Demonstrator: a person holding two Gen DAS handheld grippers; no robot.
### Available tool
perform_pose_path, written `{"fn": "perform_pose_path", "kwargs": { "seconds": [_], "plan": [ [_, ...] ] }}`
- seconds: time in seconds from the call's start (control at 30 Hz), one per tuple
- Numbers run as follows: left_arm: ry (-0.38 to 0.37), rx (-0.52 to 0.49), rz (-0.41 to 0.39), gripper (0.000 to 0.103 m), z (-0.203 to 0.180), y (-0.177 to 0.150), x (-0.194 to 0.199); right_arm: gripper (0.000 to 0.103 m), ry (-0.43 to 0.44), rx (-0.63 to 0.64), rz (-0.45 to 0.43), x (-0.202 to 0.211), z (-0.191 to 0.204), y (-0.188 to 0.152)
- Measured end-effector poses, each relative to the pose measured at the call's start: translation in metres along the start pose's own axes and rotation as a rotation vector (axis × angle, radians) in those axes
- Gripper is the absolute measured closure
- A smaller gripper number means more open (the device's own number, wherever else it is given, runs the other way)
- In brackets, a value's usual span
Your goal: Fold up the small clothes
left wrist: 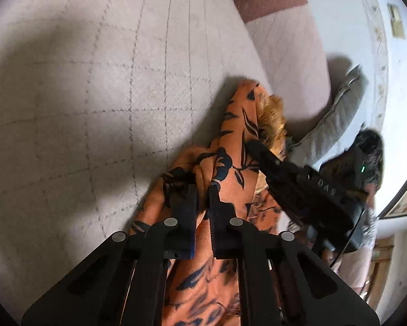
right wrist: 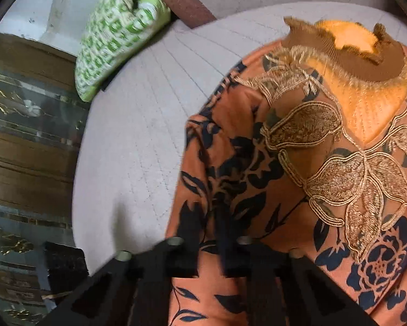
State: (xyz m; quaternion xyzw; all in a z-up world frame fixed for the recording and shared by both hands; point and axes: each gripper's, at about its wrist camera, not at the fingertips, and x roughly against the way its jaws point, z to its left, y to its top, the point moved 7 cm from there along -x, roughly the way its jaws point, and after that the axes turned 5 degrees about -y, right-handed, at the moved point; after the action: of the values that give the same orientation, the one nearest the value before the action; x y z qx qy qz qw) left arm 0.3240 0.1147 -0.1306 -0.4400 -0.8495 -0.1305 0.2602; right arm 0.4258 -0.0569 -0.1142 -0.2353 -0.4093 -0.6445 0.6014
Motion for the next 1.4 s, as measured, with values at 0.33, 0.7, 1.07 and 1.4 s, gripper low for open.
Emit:
{"fn": "perform_pose_path", "kwargs": {
  "seconds": [0.33,0.7,1.07,1.4],
  "plan": [
    [-0.118,-0.012,-0.315,0.103,-0.011,0.04,0.103,0.1,0.124,0.071,-0.181,0.068,0.056,0.031],
    [0.108,0.027,-0.054,0.054,0.009,0.013,0.016,0.099,-0.017,-0.044,-0.104,0.062,-0.043,-0.004],
    [-0.066,0.05,-0.051,0.086,-0.008,0.021,-0.003,0.069,0.108,0.018,-0.049,0.036,-0.037,-0.045],
    [-0.063,-0.032,-0.264,0.099,-0.033,0.051,0.062,0.097,0.194,0.056,-0.116,0.05,0.042,-0.005]
  ]
}}
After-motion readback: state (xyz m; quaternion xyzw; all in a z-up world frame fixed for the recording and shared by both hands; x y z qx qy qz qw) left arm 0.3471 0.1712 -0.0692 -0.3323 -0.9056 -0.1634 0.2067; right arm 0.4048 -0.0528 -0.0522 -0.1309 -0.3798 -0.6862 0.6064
